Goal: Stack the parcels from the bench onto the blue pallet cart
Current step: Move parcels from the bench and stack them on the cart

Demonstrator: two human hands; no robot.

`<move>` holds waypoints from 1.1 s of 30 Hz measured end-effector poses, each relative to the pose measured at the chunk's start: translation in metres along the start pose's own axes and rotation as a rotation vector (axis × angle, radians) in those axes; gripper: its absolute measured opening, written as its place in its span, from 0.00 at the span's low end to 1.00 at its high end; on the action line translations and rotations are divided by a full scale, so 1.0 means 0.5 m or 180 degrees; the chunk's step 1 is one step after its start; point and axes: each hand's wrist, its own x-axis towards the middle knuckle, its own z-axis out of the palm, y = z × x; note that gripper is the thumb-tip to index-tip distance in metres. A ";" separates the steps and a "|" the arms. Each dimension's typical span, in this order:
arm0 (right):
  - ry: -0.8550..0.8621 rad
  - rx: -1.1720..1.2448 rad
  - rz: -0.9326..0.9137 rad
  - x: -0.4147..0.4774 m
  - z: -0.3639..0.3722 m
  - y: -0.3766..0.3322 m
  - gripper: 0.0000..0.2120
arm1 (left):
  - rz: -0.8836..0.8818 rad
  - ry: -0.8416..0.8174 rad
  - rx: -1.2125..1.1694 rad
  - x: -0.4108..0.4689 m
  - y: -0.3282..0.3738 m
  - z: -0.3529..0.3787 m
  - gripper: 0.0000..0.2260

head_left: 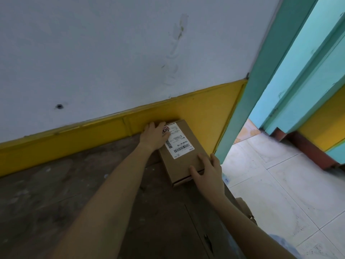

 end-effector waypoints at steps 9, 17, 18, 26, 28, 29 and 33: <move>0.0264 0.1149 0.0371 -0.052 -0.014 -0.036 0.20 | -0.0320 0.0014 -0.0239 -0.136 -0.033 0.002 0.24; 0.0052 0.1262 -0.0282 -0.220 -0.099 -0.140 0.19 | -0.0664 0.0734 -0.0372 -0.405 -0.053 -0.120 0.23; 0.0010 0.1274 -0.0381 -0.251 -0.111 -0.156 0.20 | -0.0720 0.0837 -0.0393 -0.449 -0.055 -0.138 0.23; -0.0409 0.1270 -0.1310 -0.527 -0.148 -0.265 0.20 | -0.1329 0.1518 -0.0563 -0.848 -0.104 -0.229 0.23; -0.0562 0.1202 -0.1509 -0.586 -0.141 -0.287 0.20 | -0.1484 0.1637 -0.0536 -0.935 -0.124 -0.243 0.22; -0.0651 0.1168 -0.1596 -0.614 -0.135 -0.299 0.20 | -0.1554 0.1671 -0.0508 -0.977 -0.136 -0.249 0.22; -0.0972 0.0932 -0.1943 -0.715 -0.102 -0.346 0.22 | -0.1810 0.1631 -0.0336 -1.125 -0.195 -0.265 0.23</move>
